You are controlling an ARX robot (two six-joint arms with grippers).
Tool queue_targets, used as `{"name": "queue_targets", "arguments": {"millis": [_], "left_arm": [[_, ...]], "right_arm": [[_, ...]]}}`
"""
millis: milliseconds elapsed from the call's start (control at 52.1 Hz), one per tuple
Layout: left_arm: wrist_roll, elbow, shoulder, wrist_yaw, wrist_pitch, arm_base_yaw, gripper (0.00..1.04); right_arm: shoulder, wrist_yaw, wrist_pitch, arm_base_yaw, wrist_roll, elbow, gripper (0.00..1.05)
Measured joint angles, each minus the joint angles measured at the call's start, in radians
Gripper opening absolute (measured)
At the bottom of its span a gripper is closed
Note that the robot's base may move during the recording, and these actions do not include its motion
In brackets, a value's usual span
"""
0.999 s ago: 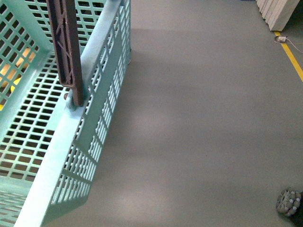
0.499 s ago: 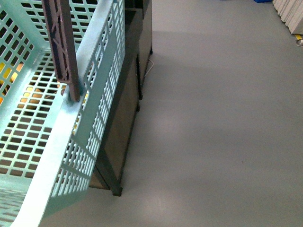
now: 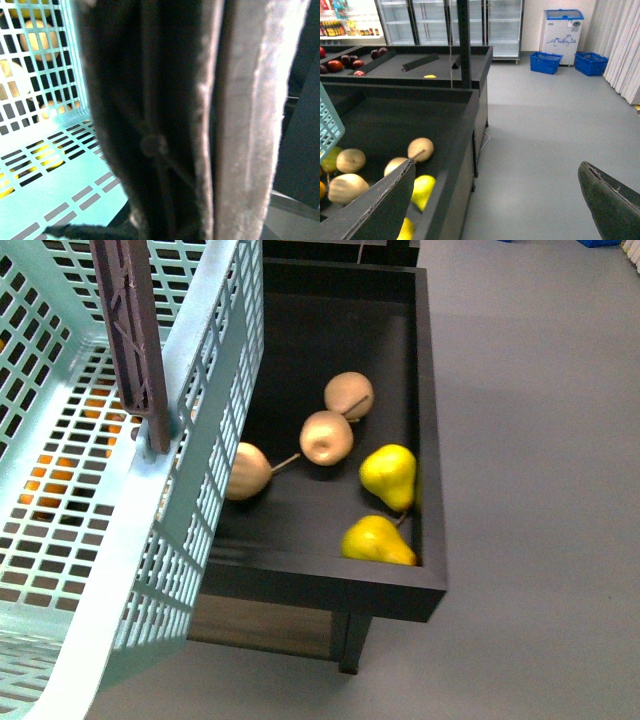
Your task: Pick mango and avocado into basket
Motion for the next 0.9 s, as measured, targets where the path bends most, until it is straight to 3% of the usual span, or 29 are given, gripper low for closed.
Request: {"name": "queue_targets", "arguments": {"millis": [903], "left_arm": [[0.002,-0.001,-0.001,0.000,0.000,0.001,0.16]], "right_arm": [[-0.001,-0.002,-0.001,0.000,-0.001,0.000,0.96]]}}
